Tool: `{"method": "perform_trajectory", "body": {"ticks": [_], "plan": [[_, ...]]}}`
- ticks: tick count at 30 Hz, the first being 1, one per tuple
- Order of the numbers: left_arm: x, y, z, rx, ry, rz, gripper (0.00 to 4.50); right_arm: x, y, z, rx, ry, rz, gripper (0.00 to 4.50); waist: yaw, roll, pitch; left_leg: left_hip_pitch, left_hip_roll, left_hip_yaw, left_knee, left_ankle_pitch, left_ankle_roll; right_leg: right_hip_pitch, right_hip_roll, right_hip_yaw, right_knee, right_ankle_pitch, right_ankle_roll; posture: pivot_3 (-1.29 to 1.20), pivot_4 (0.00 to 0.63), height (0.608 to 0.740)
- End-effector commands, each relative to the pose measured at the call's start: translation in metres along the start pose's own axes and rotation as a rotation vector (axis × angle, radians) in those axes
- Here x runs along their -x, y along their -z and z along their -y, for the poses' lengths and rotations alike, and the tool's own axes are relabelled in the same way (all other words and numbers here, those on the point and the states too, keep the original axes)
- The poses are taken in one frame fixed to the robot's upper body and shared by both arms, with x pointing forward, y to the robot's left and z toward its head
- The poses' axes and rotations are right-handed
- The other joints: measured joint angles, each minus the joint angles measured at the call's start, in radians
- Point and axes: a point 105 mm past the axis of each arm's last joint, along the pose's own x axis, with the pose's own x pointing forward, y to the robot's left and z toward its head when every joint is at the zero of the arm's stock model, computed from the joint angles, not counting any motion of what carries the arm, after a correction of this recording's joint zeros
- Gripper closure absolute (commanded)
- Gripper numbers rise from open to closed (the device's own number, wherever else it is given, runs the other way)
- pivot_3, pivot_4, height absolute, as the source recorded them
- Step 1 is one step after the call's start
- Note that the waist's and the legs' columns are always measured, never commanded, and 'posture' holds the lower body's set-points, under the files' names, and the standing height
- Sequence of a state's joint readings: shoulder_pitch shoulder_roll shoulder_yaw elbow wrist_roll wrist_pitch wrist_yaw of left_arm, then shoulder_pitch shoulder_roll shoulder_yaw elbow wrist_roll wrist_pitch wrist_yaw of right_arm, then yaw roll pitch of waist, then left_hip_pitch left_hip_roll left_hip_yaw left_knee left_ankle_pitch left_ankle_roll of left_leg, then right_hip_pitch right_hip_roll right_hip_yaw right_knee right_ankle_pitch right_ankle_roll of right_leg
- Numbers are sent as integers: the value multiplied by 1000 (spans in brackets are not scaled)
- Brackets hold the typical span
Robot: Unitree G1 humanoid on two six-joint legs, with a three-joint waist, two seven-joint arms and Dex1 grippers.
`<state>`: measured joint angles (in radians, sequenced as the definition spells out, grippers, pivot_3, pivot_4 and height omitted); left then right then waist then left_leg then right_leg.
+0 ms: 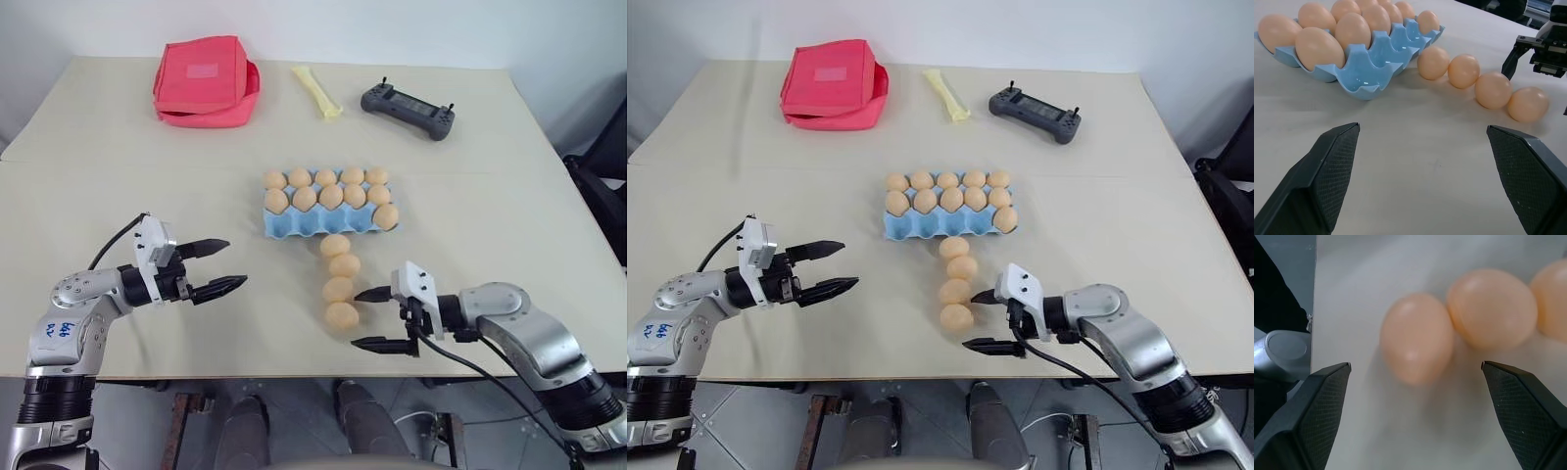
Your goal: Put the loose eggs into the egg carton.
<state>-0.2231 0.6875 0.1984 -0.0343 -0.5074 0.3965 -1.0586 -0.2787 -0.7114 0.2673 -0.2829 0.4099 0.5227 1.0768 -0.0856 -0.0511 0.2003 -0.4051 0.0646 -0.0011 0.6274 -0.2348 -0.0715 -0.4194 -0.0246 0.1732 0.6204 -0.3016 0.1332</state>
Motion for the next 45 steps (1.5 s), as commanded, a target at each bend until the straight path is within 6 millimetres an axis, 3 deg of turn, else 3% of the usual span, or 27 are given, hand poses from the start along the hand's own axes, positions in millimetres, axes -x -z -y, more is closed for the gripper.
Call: {"method": "perform_trajectory", "body": {"ticks": [1, 10, 21, 28, 30, 40, 45], "plan": [[4, -12, 3, -41, 11, 22, 78, -5, -9, 0, 22, -15, 24, 0, 0, 0, 0, 0, 0, 0, 0, 0, 0, 0, 0, 0, 0, 0, 0, 0, 150, 740], [11, -5, 17, -18, 73, -13, 78, -17, -14, 1, 9, -21, 44, 0, -3, 0, 0, 0, 0, 0, 0, 0, 0, 0, 0, 0, 0, 0, 0, 0, 150, 740], [11, -5, 15, -31, 59, -13, 78, -23, -14, 0, -20, -26, 52, 0, -1, 0, 0, 0, 0, 0, 0, 0, 0, 0, 0, 0, 0, 0, 0, 0, 150, 740], [10, -5, 15, -35, 62, -14, 0, -22, -14, 0, -22, -22, 57, 2364, -2, 0, 0, 0, 0, 0, 0, 0, 0, 0, 0, 0, 0, 0, 0, 0, 150, 740], [11, -4, 15, -34, 64, -14, 0, -20, -16, 0, -18, -15, 65, 2817, -2, 0, 0, 0, 0, 0, 0, 0, 0, 0, 0, 0, 0, 0, 0, 0, 150, 740], [8, -2, 16, -29, 76, -18, 0, -1, -41, -2, 33, 24, 104, 2937, -1, 0, 0, 0, 0, 0, -1, 0, 0, 0, 0, 0, 0, 0, -1, 0, 150, 740], [5, -3, 16, -27, 89, -11, 0, 11, -67, 3, 74, 69, 177, 2938, -2, 0, 0, 0, 0, 0, -1, 0, 0, -1, 0, 0, 0, 0, -1, 0, 150, 740]]}}
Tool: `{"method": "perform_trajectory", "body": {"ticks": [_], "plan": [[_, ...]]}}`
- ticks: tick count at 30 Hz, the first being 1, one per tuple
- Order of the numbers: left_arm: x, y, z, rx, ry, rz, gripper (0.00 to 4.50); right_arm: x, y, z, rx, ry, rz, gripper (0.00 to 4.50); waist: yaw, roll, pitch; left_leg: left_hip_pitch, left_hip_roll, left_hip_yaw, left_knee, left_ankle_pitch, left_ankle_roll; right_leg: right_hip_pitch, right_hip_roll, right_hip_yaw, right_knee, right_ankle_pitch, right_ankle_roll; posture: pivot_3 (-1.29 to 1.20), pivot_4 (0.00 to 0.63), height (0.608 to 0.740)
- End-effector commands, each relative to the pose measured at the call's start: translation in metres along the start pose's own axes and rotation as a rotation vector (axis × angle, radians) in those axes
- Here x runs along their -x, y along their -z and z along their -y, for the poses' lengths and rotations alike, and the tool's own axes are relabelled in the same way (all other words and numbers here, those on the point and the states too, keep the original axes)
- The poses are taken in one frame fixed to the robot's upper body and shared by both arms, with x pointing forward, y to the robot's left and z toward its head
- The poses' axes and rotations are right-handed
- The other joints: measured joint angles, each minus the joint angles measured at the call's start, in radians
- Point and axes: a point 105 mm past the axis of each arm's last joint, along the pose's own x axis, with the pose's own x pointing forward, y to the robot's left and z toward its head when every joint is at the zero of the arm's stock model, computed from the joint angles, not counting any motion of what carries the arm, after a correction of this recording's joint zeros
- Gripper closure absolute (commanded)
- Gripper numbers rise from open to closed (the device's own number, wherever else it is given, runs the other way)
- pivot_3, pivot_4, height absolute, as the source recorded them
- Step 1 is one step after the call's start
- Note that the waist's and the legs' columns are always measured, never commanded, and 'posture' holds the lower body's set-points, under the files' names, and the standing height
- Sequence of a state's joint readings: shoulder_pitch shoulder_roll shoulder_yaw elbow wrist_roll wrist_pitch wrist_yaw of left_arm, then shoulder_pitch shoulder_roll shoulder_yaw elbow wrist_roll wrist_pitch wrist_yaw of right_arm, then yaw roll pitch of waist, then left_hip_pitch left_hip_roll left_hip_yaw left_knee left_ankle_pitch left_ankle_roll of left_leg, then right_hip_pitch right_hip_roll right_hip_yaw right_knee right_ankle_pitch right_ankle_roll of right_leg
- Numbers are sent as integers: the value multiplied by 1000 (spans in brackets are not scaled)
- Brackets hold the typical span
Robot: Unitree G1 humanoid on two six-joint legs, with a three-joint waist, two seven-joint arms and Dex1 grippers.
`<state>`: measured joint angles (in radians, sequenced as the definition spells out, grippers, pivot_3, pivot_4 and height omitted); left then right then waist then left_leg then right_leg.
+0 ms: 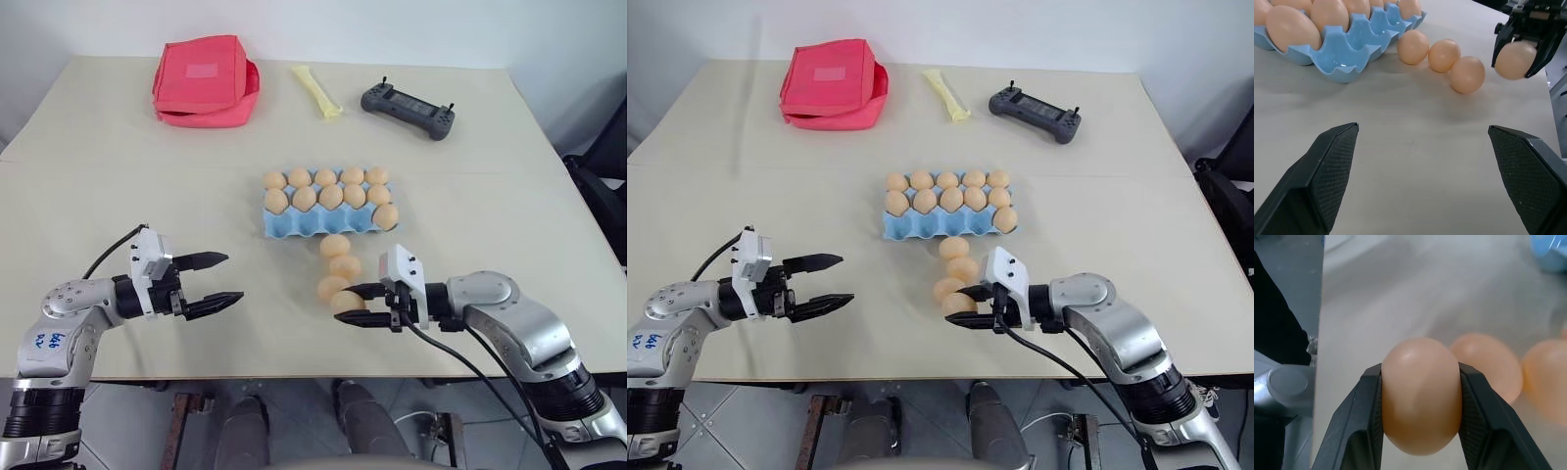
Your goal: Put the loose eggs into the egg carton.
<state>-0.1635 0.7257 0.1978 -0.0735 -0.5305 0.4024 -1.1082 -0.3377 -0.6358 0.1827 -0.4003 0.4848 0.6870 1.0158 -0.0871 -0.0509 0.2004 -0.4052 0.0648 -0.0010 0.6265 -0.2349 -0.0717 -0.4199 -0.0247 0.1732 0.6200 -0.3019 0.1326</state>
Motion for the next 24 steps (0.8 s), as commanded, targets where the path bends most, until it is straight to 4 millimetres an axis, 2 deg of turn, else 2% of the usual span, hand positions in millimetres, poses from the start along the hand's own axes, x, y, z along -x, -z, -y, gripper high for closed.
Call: {"method": "perform_trajectory", "body": {"ticks": [1, 5, 8, 14, 16, 24], "plan": [[-3, -10, 3, -42, 33, 26, 0, 11, -34, 9, 90, 61, 84, 2938, -2, 0, 0, 0, 0, 0, 0, 0, 0, 0, 0, 0, 0, 0, 0, 0, 150, 740], [-4, -10, 5, -48, 52, 28, 0, 17, -65, 41, 144, 171, 156, 2940, -10, 0, 0, 0, 0, 0, 0, 0, 0, 0, 0, 0, 0, 0, 0, 0, 150, 740], [-5, -10, 6, -57, 66, 30, 0, 14, -76, 64, 169, 234, 168, 2940, -16, 0, 0, 0, 0, 0, -1, 0, 0, 0, 0, 0, -1, 0, 0, 0, 150, 740], [-7, -12, 6, -77, 56, 45, 0, -3, -72, 107, 158, 324, 167, 2940, -24, 0, 0, -1, 0, 1, -7, 0, 0, -4, 0, 0, 1, 1, 2, 0, 150, 740], [-7, -12, 6, -80, 48, 49, 0, -10, -69, 118, 148, 352, 168, 2940, -27, 0, 0, -1, 0, 1, -9, 0, 0, -6, 0, 0, 3, 8, 14, 0, 150, 740], [-3, -13, 5, -87, 15, 54, 0, -15, -62, 131, 142, 351, 152, 2940, -27, 1, 1, -2, 0, 1, -13, 0, 0, -8, 0, 0, 3, 7, 14, 0, 150, 740]]}}
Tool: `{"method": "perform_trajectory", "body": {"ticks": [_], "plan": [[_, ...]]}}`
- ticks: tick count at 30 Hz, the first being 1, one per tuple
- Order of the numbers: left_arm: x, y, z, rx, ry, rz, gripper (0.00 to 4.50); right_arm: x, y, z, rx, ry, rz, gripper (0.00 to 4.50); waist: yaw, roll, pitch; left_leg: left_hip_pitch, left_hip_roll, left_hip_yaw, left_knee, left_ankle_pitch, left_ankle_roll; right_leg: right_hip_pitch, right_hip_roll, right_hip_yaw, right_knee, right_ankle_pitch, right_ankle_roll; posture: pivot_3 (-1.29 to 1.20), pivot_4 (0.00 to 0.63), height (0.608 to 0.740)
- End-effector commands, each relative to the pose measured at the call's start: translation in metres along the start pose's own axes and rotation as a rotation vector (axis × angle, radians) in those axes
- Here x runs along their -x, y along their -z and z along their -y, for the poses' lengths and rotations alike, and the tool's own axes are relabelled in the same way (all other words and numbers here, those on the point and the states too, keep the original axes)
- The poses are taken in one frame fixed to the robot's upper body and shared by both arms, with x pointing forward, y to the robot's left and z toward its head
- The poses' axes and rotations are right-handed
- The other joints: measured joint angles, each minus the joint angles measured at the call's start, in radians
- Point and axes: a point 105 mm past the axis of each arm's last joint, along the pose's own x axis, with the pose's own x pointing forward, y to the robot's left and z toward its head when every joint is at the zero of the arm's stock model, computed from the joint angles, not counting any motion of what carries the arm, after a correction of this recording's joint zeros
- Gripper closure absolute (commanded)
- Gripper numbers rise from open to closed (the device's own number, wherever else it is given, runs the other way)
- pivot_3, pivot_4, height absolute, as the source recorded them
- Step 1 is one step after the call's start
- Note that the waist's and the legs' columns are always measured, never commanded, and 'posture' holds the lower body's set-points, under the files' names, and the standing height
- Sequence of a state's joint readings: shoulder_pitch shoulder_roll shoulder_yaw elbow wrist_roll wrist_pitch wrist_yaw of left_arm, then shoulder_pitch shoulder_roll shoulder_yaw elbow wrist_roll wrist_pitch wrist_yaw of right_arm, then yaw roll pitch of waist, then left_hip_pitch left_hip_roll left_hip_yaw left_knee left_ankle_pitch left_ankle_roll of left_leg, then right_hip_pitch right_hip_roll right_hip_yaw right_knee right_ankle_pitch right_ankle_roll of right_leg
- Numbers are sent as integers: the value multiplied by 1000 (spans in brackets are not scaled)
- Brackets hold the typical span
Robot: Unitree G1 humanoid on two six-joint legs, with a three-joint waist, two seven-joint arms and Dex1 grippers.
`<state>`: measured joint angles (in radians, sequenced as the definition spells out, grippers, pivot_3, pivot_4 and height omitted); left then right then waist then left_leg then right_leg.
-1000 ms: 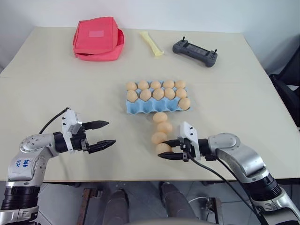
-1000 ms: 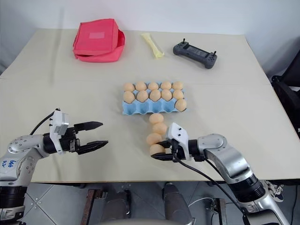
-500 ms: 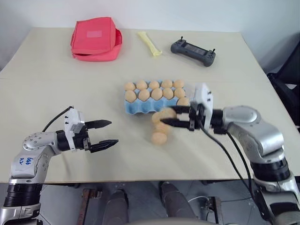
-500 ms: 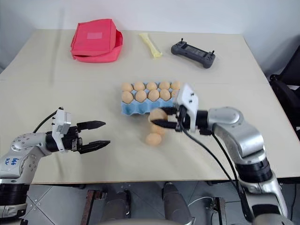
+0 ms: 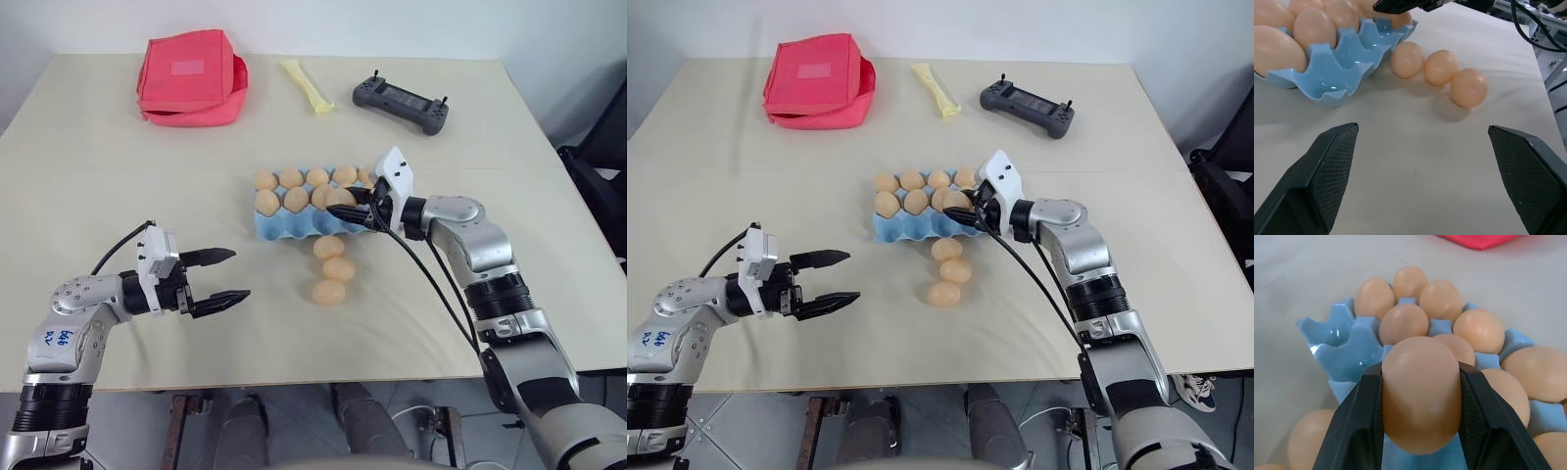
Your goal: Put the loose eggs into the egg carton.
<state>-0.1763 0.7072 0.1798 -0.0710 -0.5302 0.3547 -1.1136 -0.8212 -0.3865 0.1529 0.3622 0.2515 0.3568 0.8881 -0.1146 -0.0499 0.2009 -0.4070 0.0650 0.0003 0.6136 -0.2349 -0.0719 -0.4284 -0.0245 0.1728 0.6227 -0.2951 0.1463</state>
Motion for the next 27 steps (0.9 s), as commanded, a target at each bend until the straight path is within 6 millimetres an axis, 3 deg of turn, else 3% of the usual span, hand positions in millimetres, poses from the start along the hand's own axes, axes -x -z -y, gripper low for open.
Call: {"method": "perform_trajectory", "body": {"ticks": [1, 5, 13, 14, 21, 27], "plan": [[4, -9, 2, -49, -11, 23, 0, 1, -14, 3, 48, -10, 38, 2940, 0, 0, 0, 0, 0, 0, 0, 0, 0, 0, 0, 0, 0, 0, 0, 0, 150, 740], [5, -9, 1, -50, -21, 25, 0, 8, -13, 5, 50, -15, 33, 2940, 0, 0, 0, 0, 0, 0, 1, 0, 0, 0, 0, 0, 2, 0, 0, 0, 150, 740], [3, -10, -1, -53, -21, 28, 0, 12, -9, 8, 59, 1, 18, 188, -1, 0, 0, 1, 0, 0, 1, 0, 0, 0, 0, 0, 3, 0, 0, 0, 150, 740], [3, -10, -1, -54, -21, 28, 0, 12, -10, 8, 61, 2, 20, 13, -1, 0, 0, 1, 0, 0, 1, 0, 0, 0, 0, 0, 3, 0, 0, 0, 150, 740], [-1, -11, -3, -56, -8, 31, 0, 29, -27, 0, 111, -24, 28, 13, 1, 0, 0, 0, 0, 0, 1, 0, 0, 0, 0, 0, 3, 0, 0, 0, 150, 740], [0, -9, -3, -54, 3, 24, 0, 60, -28, -32, 102, -140, -19, 13, 6, 0, 0, 0, 0, -1, 1, 0, 0, 0, 0, 0, 2, 0, 0, 0, 150, 740]]}}
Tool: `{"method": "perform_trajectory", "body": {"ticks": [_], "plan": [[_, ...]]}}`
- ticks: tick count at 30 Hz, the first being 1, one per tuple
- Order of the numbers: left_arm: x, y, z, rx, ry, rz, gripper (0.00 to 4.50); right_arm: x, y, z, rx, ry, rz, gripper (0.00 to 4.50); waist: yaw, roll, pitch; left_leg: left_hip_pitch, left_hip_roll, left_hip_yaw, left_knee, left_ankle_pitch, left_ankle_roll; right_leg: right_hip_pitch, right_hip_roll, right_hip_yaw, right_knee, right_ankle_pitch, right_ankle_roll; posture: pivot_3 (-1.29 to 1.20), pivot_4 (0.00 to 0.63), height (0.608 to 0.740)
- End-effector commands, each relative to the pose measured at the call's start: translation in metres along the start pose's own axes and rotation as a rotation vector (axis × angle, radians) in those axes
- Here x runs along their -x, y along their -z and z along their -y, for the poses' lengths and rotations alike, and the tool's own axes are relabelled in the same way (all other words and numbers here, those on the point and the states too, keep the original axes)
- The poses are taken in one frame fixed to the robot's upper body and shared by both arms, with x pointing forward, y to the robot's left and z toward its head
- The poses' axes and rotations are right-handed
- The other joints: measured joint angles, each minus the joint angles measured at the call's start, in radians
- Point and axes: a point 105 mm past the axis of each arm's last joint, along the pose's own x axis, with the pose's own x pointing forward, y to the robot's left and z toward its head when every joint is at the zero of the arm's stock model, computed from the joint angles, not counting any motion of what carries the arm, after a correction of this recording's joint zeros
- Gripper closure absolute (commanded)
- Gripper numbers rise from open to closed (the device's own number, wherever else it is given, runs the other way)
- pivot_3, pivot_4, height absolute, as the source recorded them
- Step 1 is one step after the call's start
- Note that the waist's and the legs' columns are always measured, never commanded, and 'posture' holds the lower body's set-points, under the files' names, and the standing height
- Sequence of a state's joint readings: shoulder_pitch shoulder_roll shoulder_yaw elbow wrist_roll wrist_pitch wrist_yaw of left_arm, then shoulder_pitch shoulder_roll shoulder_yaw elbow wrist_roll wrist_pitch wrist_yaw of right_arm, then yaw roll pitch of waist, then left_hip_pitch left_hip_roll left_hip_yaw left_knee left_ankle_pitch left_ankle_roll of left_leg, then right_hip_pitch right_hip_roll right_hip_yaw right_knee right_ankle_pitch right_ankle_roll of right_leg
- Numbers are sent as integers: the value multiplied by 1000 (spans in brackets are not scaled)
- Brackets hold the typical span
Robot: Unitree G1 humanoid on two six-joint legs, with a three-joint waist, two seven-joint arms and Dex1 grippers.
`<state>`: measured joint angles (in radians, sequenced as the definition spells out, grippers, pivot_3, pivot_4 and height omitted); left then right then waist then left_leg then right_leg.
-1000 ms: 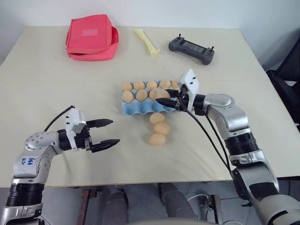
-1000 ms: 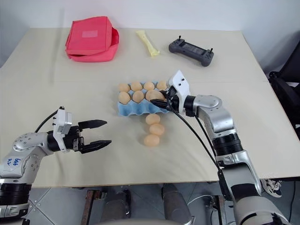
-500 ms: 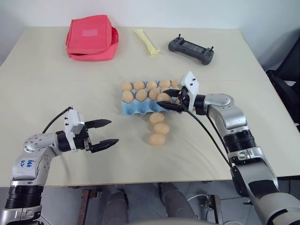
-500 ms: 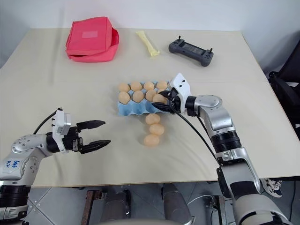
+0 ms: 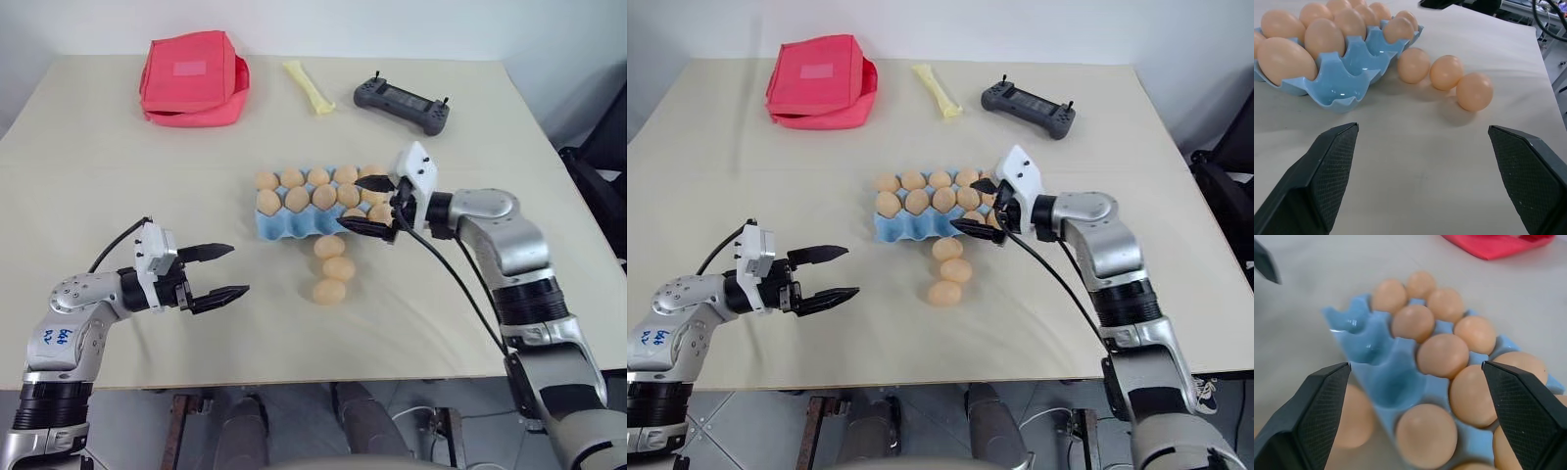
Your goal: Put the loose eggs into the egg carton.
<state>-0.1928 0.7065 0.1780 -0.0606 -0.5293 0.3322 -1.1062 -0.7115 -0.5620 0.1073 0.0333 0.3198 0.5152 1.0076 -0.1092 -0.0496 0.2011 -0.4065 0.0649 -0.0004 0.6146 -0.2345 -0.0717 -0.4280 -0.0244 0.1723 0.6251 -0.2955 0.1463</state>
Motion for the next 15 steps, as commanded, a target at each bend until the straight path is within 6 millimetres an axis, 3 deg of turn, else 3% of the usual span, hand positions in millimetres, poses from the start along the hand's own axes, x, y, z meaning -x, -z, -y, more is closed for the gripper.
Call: {"method": "perform_trajectory", "body": {"ticks": [1, 8, 15], "plan": [[1, -4, 1, -29, 18, 8, 0, 16, -7, -20, 15, -59, -5, 13, 0, 0, 0, 0, 0, 0, 0, 0, 0, 0, 0, 0, 0, 0, 0, 0, 150, 740], [5, -2, -6, -45, 13, -11, 0, 50, 25, -59, -76, -134, -156, 13, 2, 0, 0, 0, 0, 0, 1, 0, 0, 0, 0, 0, 0, -2, -3, 0, 150, 740], [9, -2, -9, -58, 14, 9, 0, 79, 52, -78, -141, -143, -298, 13, 6, 0, 0, 0, 0, 0, 2, 0, 0, 0, 0, 0, 0, -5, -9, 0, 150, 740]]}}
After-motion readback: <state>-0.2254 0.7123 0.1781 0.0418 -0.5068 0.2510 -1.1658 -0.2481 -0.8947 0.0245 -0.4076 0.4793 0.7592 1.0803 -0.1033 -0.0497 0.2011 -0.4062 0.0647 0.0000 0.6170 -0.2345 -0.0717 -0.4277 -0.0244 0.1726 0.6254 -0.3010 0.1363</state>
